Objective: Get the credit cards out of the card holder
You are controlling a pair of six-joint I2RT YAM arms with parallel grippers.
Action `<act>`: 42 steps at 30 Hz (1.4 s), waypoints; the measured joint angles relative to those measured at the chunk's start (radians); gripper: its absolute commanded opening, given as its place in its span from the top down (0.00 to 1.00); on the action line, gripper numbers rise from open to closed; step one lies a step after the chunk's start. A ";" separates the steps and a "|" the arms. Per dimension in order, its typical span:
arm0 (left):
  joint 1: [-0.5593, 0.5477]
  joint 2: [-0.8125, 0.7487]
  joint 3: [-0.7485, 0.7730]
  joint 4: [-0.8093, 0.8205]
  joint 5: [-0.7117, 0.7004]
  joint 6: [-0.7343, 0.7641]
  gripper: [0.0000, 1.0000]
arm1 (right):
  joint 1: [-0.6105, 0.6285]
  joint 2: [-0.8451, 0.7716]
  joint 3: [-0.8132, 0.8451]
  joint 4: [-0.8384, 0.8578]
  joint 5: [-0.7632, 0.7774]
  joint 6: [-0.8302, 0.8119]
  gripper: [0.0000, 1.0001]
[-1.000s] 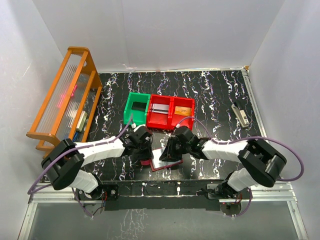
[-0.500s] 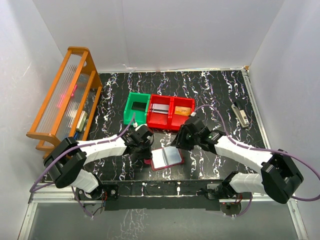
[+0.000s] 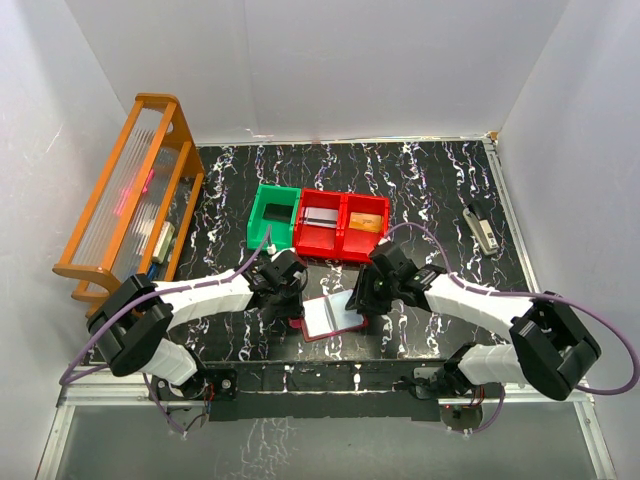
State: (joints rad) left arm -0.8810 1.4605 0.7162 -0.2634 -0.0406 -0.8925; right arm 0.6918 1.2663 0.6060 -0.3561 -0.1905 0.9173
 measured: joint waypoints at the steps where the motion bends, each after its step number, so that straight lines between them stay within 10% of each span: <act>1: 0.000 0.000 0.000 0.000 0.000 0.000 0.79 | 0.000 0.002 -0.003 0.000 -0.002 0.000 0.64; 42: 0.002 0.002 0.002 -0.005 0.005 0.011 0.81 | -0.005 -0.032 -0.033 0.009 0.013 0.050 0.58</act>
State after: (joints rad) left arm -0.8791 1.4628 0.7181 -0.2687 -0.0353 -0.8814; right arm 0.6868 1.2346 0.5728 -0.3473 -0.1776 0.9668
